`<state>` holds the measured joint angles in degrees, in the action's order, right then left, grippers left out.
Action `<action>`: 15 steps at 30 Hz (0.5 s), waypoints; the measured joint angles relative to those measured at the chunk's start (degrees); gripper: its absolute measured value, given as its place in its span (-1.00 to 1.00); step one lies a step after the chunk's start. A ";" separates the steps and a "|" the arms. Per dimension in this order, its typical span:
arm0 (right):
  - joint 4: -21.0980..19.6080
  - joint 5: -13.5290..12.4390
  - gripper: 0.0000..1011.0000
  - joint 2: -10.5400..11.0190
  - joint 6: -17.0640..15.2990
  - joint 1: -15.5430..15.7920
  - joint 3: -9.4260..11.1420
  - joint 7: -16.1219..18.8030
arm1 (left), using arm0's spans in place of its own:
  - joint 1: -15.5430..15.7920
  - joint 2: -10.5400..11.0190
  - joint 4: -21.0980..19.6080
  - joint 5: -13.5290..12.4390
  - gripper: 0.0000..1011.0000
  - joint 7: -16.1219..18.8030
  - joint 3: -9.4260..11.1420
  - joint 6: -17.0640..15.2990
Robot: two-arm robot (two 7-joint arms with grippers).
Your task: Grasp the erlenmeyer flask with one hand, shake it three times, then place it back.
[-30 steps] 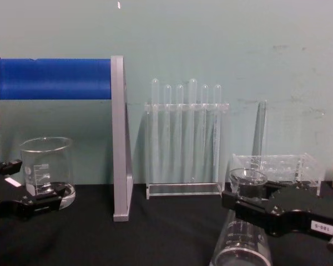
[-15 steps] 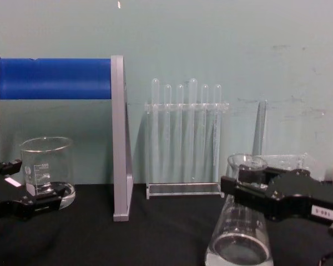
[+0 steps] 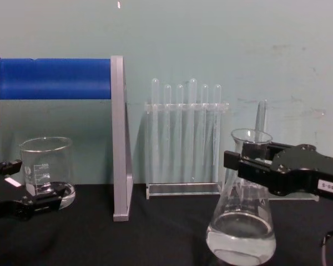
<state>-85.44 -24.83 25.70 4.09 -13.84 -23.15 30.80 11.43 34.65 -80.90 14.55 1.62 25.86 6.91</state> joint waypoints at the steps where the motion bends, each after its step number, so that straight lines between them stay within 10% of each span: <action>1: -0.05 -0.01 -0.10 0.03 0.00 -0.01 0.00 0.02 | 0.00 0.00 0.00 0.00 0.98 0.00 0.00 0.00; 15: -0.31 -0.32 -0.10 0.29 0.04 -0.25 -0.24 0.14 | 0.00 0.00 0.00 0.00 0.98 0.00 0.00 0.00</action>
<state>-85.75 -25.15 25.99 4.14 -14.09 -23.39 30.95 11.43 34.64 -80.90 14.55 1.62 25.86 6.91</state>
